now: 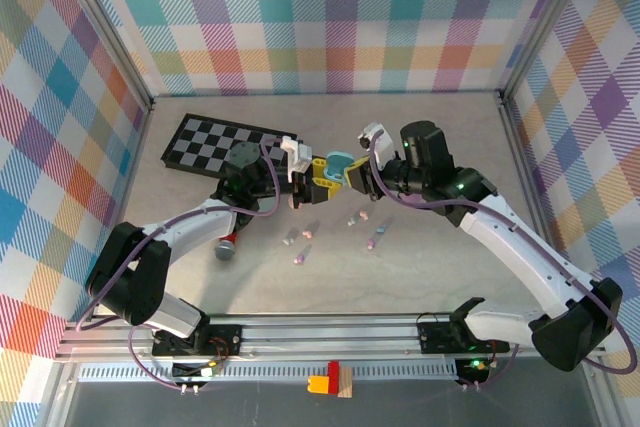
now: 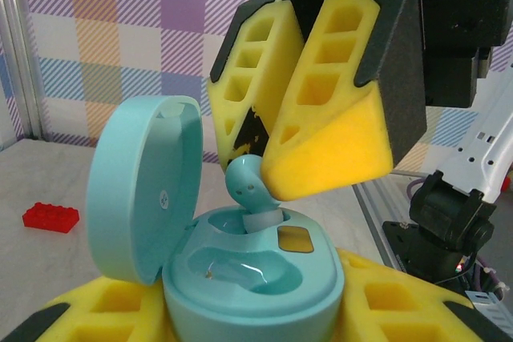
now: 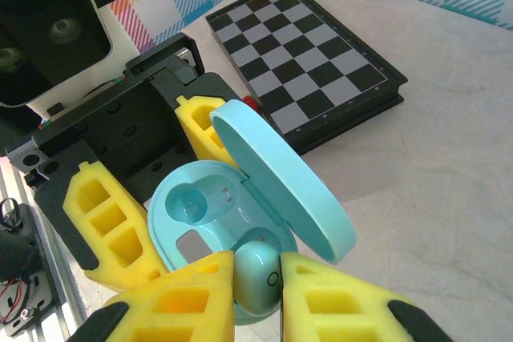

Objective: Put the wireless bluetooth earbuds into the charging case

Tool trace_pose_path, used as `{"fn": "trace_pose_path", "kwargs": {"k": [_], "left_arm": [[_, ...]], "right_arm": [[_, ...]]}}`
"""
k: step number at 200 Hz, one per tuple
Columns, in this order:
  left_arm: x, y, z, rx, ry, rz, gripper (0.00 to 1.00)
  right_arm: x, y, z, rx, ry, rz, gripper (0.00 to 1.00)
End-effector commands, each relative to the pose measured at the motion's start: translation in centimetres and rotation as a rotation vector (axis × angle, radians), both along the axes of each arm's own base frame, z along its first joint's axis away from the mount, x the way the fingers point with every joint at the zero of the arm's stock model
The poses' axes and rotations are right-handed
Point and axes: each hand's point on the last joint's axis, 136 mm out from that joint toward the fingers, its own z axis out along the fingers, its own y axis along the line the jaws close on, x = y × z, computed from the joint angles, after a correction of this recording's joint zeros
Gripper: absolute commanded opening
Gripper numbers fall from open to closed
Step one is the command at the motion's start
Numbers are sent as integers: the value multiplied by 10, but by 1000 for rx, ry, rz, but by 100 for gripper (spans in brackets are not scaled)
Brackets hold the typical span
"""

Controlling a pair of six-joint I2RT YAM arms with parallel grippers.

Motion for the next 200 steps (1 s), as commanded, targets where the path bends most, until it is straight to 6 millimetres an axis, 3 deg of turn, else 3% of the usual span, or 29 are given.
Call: {"fn": "trace_pose_path", "kwargs": {"k": [1, 19, 61, 90, 129, 161, 184, 200], "left_arm": [[-6, 2, 14, -22, -65, -24, 37], [-7, 3, 16, -24, -71, -27, 37], [-6, 3, 15, -25, -70, -22, 37], [-6, 3, 17, -27, -69, -22, 37], [-6, 5, 16, -28, -73, -13, 37], [-8, 6, 18, -39, -77, -12, 37], [-7, 7, 19, -43, -77, -10, 37], [-7, 7, 20, -46, -79, -7, 38]], "right_arm": [[-6, 6, 10, 5, -19, 51, 18], [-7, 4, 9, -9, -18, 56, 21], [-5, -1, 23, 27, -18, -2, 40], [-5, -9, 34, 63, -37, -49, 41], [-2, -42, 37, 189, -13, -179, 51], [10, -95, 0, 282, 76, -378, 51], [16, -122, -54, 291, 229, -512, 52], [16, -126, -90, 267, 349, -567, 53]]}}
